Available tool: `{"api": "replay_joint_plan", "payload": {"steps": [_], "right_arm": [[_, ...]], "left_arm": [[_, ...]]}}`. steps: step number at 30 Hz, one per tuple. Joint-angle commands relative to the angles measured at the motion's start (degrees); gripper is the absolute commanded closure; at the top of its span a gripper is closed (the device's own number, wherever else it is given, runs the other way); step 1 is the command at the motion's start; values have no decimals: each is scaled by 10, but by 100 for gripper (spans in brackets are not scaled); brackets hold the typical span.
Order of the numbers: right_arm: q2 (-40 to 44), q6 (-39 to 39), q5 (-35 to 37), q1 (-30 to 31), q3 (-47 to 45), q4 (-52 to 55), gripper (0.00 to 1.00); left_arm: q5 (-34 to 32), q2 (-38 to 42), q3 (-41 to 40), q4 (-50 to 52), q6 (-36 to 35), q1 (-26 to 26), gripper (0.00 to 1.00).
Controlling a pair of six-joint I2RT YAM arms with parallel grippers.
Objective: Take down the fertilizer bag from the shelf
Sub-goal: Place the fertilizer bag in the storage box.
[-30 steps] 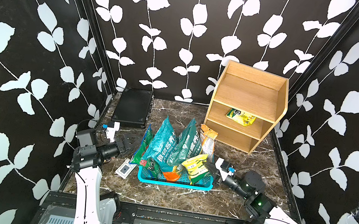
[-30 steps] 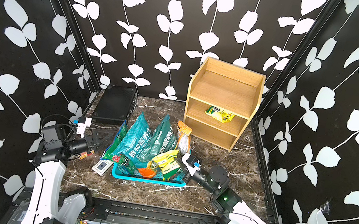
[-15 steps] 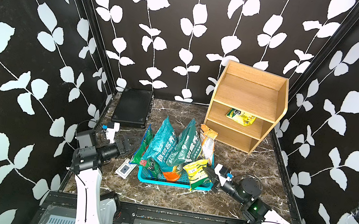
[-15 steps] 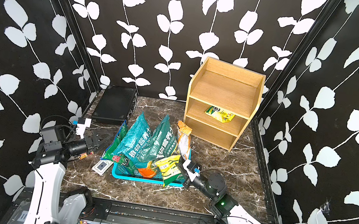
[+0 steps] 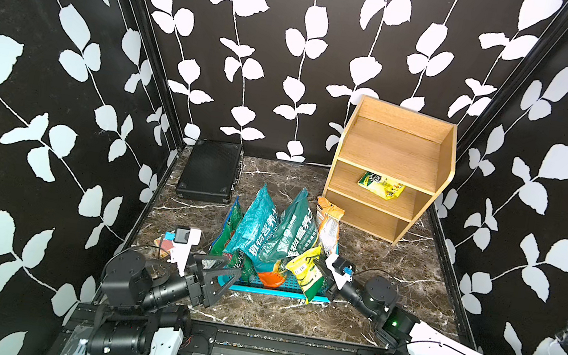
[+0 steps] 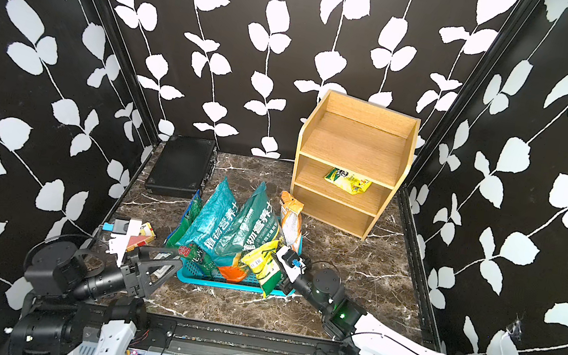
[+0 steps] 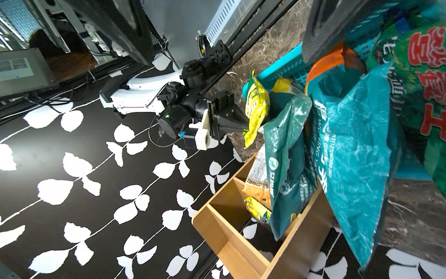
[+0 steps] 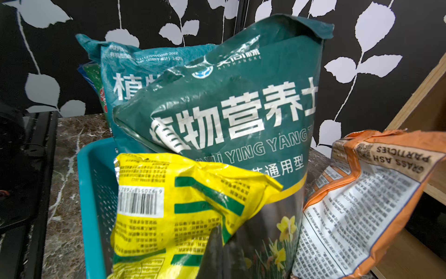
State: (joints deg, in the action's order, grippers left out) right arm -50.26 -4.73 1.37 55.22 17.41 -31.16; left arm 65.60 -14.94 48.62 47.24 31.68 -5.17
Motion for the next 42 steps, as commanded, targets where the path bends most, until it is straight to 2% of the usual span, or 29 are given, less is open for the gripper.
{"api": "replay_joint_plan", "payload": {"steps": [1,5,7,8,9,12,13,14,16,18,19,21,23,27,29,31,34,40,42], "right_arm": [[-28,6,100,7,66,-34,100],[-41,16,103,9,72,-50,100],[-37,19,114,10,75,-50,100],[-35,20,117,10,78,-46,100],[-34,19,118,9,84,-38,100],[-28,21,113,11,88,-27,100],[-25,22,114,11,88,-23,100],[-20,23,117,11,87,-17,100],[-6,27,114,10,80,-8,100],[11,37,97,10,76,11,100],[18,44,89,11,76,23,100],[31,63,70,11,73,41,100],[39,81,52,11,73,54,100],[49,117,27,12,63,59,100],[50,127,30,13,53,56,100],[50,132,33,12,41,50,100],[51,133,30,13,31,42,100],[53,145,14,15,21,39,100],[58,149,17,18,11,34,100]], "left_arm": [[-12,-61,10,12,-17,26,1],[-32,-150,36,-21,-23,69,1],[-83,-198,58,-43,-16,133,1],[-119,-219,65,-59,-4,183,1],[-184,-247,74,-84,7,267,1],[-433,-355,134,-94,3,567,7],[-476,-384,158,-92,5,627,8],[-494,-394,168,-95,13,655,9],[-525,-374,151,-119,29,662,10],[-597,-320,106,-127,38,663,7],[-595,-297,76,-153,43,663,7],[-513,-269,-3,-258,73,663,11],[-475,-285,-44,-314,91,674,22],[-481,-369,-74,-383,84,724,38],[-490,-403,-65,-397,76,754,43],[-515,-423,-57,-392,68,770,42],[-544,-440,-59,-397,54,771,33],[-564,-485,-54,-428,27,771,31],[-596,-491,-53,-429,20,770,28]]}}
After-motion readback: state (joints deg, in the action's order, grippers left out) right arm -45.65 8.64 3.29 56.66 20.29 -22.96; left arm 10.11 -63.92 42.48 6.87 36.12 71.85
